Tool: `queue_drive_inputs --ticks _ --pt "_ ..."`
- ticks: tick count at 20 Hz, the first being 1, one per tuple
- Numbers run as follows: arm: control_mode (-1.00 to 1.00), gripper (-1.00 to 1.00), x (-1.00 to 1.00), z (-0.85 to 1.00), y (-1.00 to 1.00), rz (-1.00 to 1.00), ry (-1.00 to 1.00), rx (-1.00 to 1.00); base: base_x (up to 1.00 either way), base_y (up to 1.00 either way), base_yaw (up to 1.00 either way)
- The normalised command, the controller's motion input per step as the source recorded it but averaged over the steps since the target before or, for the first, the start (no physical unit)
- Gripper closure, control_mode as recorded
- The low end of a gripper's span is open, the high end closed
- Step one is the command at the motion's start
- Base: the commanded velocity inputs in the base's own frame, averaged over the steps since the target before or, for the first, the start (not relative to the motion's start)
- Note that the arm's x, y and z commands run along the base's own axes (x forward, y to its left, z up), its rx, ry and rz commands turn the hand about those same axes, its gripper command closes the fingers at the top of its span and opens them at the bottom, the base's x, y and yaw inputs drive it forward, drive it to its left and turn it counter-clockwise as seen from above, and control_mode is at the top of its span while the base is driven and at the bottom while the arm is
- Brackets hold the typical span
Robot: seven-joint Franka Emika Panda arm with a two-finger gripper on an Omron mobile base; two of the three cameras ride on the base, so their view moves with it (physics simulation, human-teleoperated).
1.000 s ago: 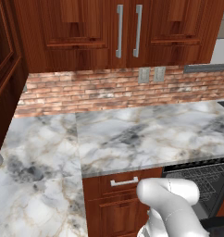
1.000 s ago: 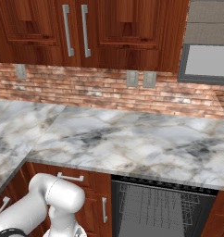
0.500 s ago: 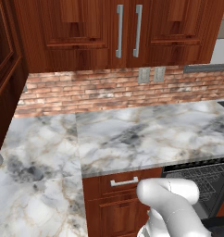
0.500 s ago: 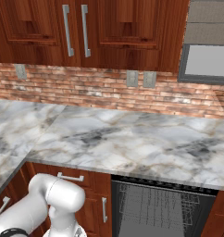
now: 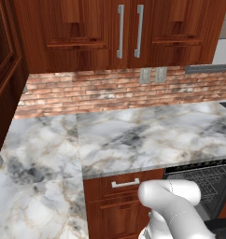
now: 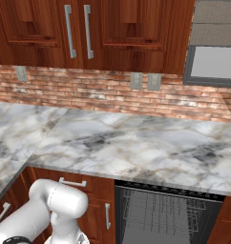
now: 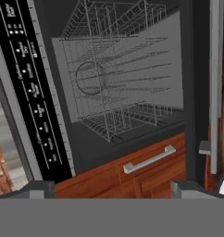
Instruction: Open the dishwasher door and pull out the top rack.
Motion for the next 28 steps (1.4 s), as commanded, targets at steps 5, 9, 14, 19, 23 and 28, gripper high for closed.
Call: queue_drive_inputs --ticks 5,9,14,19,23,28 --pt "-1.00 -1.00 0.26 -0.05 0.07 0.00 0.01 -0.01 0.00 0.00 0.00" --pt "-1.00 -1.00 0.21 -0.07 0.06 0.00 0.04 -0.01 0.00 0.00 0.00" --pt "-1.00 -1.00 0.19 -0.09 0.04 -0.02 0.05 0.00 0.00 0.00 0.00" --pt "-1.00 -1.00 0.20 -0.05 0.05 -0.01 0.00 0.00 0.00 0.00 0.00" --pt "-1.00 -1.00 0.19 -0.13 0.03 -0.04 0.01 0.00 0.00 0.00 0.00" --pt "-1.00 -1.00 0.15 -0.20 0.00 -0.04 0.02 0.00 0.00 0.00 0.00"
